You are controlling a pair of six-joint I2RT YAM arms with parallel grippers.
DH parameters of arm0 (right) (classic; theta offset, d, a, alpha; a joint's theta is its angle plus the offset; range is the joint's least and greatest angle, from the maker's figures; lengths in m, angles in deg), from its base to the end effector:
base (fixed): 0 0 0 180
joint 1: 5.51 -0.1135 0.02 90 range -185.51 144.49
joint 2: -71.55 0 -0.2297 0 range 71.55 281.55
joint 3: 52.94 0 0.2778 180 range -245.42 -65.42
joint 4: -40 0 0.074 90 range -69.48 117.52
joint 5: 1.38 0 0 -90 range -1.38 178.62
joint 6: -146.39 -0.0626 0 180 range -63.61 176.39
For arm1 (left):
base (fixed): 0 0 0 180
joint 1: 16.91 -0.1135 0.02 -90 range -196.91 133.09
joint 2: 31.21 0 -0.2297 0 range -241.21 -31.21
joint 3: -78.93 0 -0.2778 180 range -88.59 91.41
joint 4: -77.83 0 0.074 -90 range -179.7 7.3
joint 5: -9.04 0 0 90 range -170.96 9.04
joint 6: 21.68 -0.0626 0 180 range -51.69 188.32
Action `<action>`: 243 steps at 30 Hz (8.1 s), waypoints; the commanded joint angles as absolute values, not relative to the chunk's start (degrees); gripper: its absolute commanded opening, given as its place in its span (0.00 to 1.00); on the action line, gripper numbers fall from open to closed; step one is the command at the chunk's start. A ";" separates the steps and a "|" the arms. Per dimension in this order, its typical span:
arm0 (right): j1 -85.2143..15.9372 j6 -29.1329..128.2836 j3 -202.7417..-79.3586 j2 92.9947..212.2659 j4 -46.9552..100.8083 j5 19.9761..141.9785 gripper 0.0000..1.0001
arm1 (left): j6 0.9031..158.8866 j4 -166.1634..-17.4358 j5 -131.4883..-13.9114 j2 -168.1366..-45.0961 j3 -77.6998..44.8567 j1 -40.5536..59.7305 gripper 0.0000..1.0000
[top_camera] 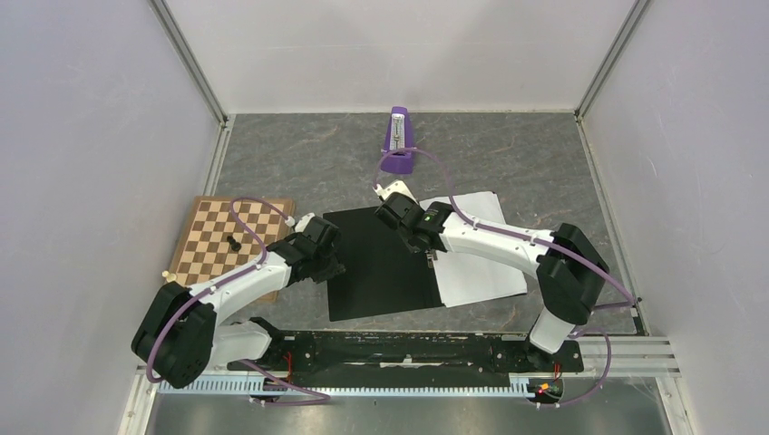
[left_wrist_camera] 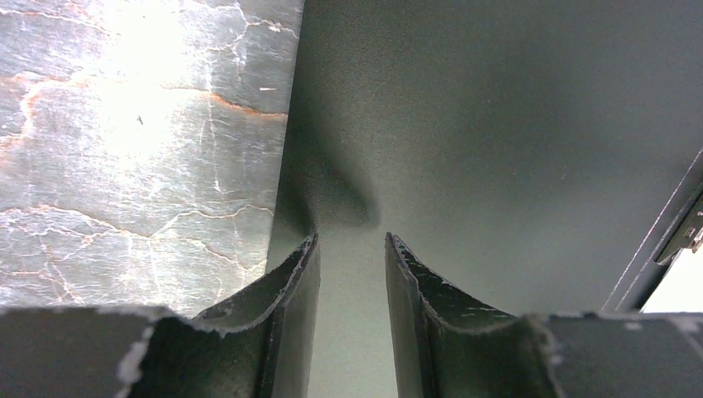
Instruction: Put the files into the folder
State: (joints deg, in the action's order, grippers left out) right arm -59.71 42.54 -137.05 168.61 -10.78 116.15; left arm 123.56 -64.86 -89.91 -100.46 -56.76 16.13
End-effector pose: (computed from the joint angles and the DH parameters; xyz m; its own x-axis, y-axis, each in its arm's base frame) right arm 0.2436 0.2883 0.1631 -0.6528 -0.5423 -0.5290 -0.4566 0.8388 -0.2965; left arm 0.2180 -0.1302 0.0909 -0.8156 -0.4377 -0.3786 -0.3370 0.8911 -0.3040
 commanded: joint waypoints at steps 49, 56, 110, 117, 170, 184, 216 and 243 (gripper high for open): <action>-60.32 36.39 -117.21 164.15 -0.33 113.13 0.02 | 128.86 -62.27 -95.99 -100.61 -56.51 16.31 0.43; -59.68 35.50 -113.54 164.16 2.05 111.96 0.00 | 128.93 -62.10 -95.90 -100.47 -56.44 16.31 0.43; -62.50 46.34 -124.16 187.31 -3.24 98.03 0.00 | 127.55 -69.13 -91.10 -105.98 -57.41 18.34 0.41; -62.50 44.47 -125.14 182.58 -2.58 98.81 0.00 | 127.07 -69.66 -90.59 -106.71 -56.93 18.34 0.41; -56.42 38.67 -131.50 179.23 2.29 110.87 0.00 | 110.74 -59.59 -82.55 -95.37 -47.37 4.49 0.72; -51.75 39.49 -136.02 170.78 -1.37 108.68 0.00 | 108.19 -57.74 -78.52 -91.80 -49.23 -4.71 0.74; -44.72 38.53 -144.21 159.08 -7.65 105.93 0.00 | 119.60 -76.14 -68.32 -102.46 -63.05 -11.16 0.48; -46.50 24.87 -124.25 159.25 13.77 91.12 0.00 | 120.46 -85.85 -54.72 -96.35 -51.88 -2.14 0.50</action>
State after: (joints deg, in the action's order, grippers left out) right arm -44.41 30.35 -126.78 159.25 2.22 94.99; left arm 123.36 -84.29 -58.26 -94.65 -55.49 -3.87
